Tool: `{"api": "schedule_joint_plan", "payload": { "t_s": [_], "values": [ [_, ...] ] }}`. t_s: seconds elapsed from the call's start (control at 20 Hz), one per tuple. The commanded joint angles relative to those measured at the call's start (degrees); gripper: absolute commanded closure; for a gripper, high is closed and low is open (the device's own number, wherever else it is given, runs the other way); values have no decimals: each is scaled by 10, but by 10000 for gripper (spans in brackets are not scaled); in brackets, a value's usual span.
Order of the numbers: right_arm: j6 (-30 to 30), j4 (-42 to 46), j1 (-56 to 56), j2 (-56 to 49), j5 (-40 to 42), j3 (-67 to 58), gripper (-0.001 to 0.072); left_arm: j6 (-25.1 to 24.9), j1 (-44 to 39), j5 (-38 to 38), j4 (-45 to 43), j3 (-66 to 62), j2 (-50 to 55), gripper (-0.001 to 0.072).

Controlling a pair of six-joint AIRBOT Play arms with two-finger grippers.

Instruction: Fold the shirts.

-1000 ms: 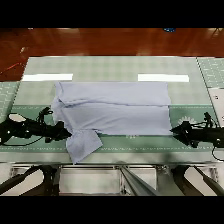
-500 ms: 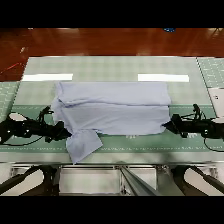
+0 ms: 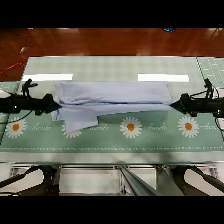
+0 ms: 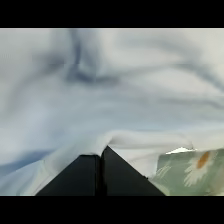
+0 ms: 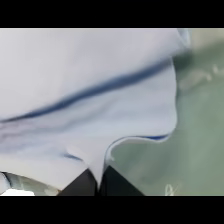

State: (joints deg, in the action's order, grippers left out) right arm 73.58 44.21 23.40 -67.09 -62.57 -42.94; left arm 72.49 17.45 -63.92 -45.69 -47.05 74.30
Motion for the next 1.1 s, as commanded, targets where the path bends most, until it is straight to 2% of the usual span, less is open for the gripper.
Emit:
{"api": "schedule_joint_plan", "payload": {
  "t_s": [0.0,0.3,0.7,0.75,0.8,0.85,0.9,1.05],
  "values": [
    [0,-22,-11,-58,13,-65,684,22,-30,5,21,-125,76,687],
    [11,-23,-61,-197,57,-199,684,98,-57,-13,21,-332,246,687],
    [26,-51,-72,-322,73,-313,683,102,-59,-12,20,-435,338,687],
    [26,-52,-76,-330,85,-313,602,100,-61,-12,20,-435,344,685],
    [26,-51,-80,-336,95,-313,387,101,-65,-13,20,-435,351,595],
    [24,-51,-84,-337,101,-313,304,100,-67,-22,20,-435,354,394],
    [24,-52,-83,-336,101,-314,304,88,-64,-28,17,-436,354,364],
    [24,-45,-43,-305,64,-321,304,71,-28,-76,16,-457,339,364]
  ]
}}
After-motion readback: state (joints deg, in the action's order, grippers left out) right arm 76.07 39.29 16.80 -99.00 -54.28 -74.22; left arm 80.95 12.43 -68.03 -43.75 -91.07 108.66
